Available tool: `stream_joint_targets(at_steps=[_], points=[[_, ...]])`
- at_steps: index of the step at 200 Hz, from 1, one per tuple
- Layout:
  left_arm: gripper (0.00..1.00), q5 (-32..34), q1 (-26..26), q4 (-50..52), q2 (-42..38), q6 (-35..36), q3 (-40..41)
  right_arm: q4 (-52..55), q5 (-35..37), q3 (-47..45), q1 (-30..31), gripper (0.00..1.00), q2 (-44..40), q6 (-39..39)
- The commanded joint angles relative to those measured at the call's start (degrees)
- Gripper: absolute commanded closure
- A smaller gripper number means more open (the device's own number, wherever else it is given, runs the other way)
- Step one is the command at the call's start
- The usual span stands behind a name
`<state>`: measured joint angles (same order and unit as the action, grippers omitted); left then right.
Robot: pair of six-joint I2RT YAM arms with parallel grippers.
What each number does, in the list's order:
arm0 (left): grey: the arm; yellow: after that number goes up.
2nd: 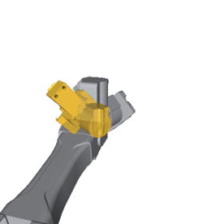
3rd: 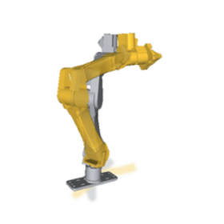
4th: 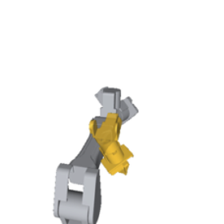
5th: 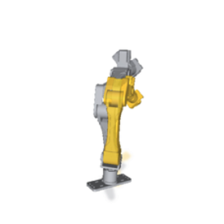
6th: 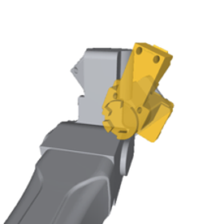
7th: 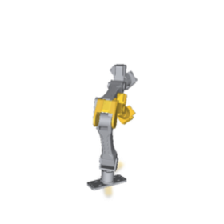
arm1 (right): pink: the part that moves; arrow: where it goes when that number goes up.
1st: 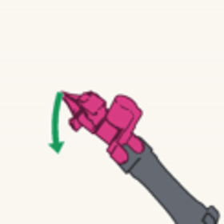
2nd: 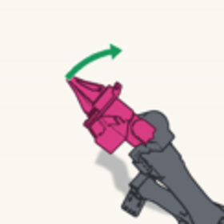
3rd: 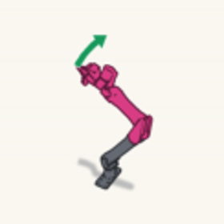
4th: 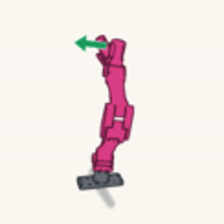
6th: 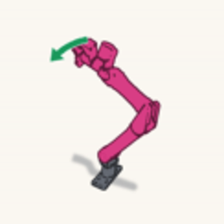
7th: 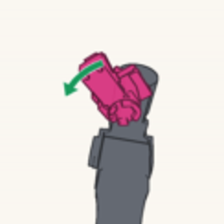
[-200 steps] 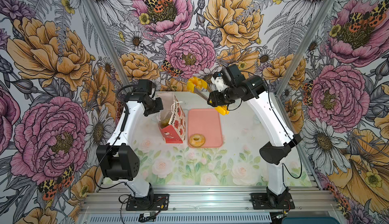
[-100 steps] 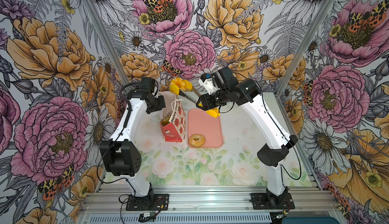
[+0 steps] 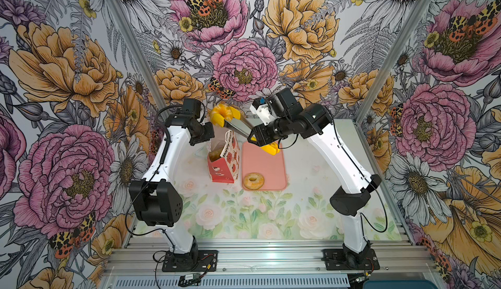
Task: Pack bread into a paper bag
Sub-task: Place the fake bread in the paper bag.
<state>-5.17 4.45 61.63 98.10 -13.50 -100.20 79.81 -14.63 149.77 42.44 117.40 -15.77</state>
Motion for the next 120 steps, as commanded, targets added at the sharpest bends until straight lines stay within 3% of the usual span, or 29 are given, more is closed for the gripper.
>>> stream_joint_targets(at_steps=[1,52,120], points=[[1.00,-0.2,0.5,-0.4,0.5,-0.4,-1.3,-4.8,-1.5,1.2,0.5,0.42,0.7,0.0],[1.00,-0.1,-0.4,-0.2,-0.6,-0.3,-1.9,-4.7,-1.9,-3.0,0.9,0.41,-0.6,-0.2],[1.00,0.1,-1.3,0.2,-1.6,-0.1,-1.4,-4.7,-1.1,-5.0,1.0,0.31,-1.6,0.1]])
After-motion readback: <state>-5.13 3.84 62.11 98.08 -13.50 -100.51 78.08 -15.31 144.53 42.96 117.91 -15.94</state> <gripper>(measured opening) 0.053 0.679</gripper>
